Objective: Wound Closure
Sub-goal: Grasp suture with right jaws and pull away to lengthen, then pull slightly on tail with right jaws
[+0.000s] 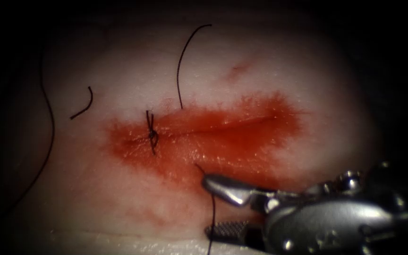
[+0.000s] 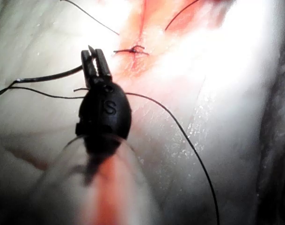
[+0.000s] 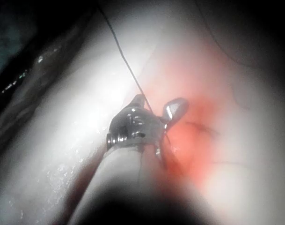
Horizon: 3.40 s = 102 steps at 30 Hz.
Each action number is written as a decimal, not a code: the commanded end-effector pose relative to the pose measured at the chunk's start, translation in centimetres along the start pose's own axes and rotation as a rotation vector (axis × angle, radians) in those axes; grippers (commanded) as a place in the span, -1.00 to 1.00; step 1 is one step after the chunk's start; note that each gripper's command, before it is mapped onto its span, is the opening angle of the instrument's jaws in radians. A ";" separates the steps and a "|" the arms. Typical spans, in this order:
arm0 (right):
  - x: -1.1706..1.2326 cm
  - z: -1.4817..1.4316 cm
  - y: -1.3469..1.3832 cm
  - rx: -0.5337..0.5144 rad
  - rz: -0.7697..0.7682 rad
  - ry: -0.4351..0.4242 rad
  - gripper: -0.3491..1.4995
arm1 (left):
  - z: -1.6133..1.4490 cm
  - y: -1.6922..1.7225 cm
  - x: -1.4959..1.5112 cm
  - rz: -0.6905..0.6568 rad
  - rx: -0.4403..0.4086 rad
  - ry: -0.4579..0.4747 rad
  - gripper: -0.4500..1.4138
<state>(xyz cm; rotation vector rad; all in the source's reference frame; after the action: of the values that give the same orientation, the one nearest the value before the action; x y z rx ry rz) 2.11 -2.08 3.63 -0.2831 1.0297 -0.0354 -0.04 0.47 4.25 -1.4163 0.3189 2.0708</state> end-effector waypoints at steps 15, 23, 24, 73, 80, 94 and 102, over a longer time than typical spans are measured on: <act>-0.64 0.52 -0.20 -0.032 0.037 0.019 0.69 | 0.06 0.03 -0.04 -0.005 -0.003 -0.001 -1.00; -0.52 0.45 -0.21 -0.020 0.132 0.025 -1.00 | 0.06 0.03 -0.04 -0.005 -0.002 -0.001 -1.00; -0.51 0.44 -0.22 -0.018 0.144 0.029 -1.00 | 0.06 0.03 -0.04 -0.005 -0.002 -0.001 -1.00; 0.42 -0.01 -1.04 0.048 0.158 0.010 -1.00 | 0.07 0.04 -0.05 -0.003 -0.006 -0.004 -1.00; 0.29 -0.01 -0.82 0.067 0.161 -0.010 0.38 | 0.07 0.04 -0.05 -0.003 -0.006 -0.004 -1.00; -0.42 -0.32 0.02 0.020 -0.014 -0.143 0.98 | 0.08 0.05 -0.05 -0.009 -0.005 -0.004 -1.00; -0.66 -0.36 0.30 0.006 0.065 -0.195 0.69 | 0.08 0.05 -0.05 -0.009 -0.005 -0.004 -1.00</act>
<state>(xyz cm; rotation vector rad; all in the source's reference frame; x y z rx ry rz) 1.39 -1.73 3.85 -0.2087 0.8634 0.1002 -0.06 0.46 4.26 -1.4121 0.3060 2.0690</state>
